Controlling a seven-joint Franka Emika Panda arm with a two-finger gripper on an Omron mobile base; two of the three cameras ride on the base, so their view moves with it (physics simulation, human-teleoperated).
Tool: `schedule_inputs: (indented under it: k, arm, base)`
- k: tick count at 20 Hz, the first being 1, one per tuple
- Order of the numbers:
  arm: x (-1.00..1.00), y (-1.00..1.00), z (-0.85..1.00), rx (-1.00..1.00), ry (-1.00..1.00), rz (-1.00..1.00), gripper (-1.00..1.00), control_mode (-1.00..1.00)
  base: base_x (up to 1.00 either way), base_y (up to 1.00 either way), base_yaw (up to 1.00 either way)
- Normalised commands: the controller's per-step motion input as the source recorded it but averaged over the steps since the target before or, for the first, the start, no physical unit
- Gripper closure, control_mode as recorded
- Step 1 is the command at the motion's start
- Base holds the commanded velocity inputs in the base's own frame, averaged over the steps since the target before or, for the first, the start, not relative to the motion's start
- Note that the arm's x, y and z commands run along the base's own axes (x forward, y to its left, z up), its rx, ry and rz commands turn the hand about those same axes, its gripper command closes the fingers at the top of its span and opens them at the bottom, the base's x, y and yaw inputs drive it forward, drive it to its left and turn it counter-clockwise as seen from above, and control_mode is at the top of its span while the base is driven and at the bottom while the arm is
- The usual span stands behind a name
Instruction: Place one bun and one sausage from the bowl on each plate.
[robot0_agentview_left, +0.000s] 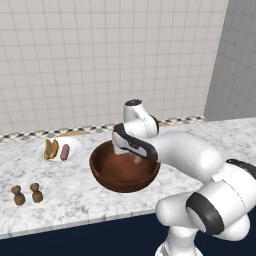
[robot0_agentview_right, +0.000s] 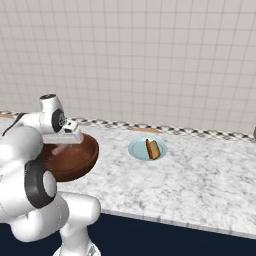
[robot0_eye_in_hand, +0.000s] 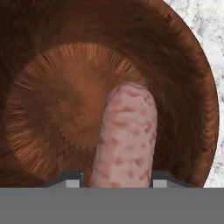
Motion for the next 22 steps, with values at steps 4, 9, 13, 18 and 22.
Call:
schedule_inputs:
  k: [4, 9, 13, 18, 22]
  arm:
    - [0.00, -0.91, 1.00, 0.00, -0.01, 0.38, 1.00, -1.00]
    - [0.39, -1.00, 0.68, 0.20, -0.01, 0.26, 1.00, -1.00]
    - [0.93, -1.00, -0.34, 0.17, -0.01, 0.23, 1.00, -1.00]
    - [0.58, -0.99, -0.41, 0.04, 0.01, 0.06, 1.00, -1.00]
    - [0.52, -0.47, -0.59, -0.07, 0.05, 0.00, 1.00, -1.00]
  base:
    - [0.00, 0.00, 0.00]
    - [0.00, 0.00, 0.00]
    - [0.00, 0.00, 0.00]
    - [0.00, 0.00, 0.00]
    - [0.00, 0.00, 0.00]
